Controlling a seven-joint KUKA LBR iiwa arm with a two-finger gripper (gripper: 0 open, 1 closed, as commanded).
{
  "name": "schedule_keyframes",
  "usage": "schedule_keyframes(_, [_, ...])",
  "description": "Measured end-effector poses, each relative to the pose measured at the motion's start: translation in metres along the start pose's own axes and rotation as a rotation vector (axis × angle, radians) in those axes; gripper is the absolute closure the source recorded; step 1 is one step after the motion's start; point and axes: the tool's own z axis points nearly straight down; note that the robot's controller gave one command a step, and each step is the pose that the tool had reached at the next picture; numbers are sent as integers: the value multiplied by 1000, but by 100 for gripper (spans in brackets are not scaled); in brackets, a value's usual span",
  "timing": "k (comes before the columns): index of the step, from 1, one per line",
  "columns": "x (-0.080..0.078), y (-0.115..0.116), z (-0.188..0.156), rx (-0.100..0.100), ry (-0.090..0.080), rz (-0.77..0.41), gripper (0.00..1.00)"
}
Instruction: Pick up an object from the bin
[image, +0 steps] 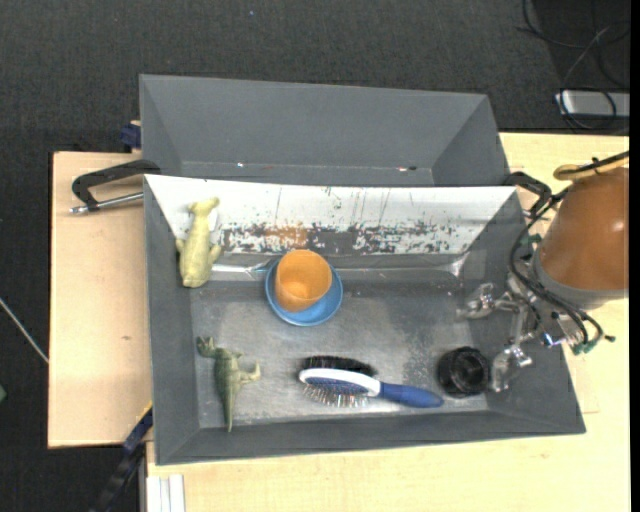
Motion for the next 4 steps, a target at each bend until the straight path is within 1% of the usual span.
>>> schedule_keyframes(1, [11,9,47,-5,5,-201,0])
schedule_keyframes(2, [9,9,46,-3,0,-203,100])
schedule_keyframes(3, [9,12,-154,4,-5,-324,100])
schedule_keyframes(4, [-69,71,-155,-4,-3,-532,100])
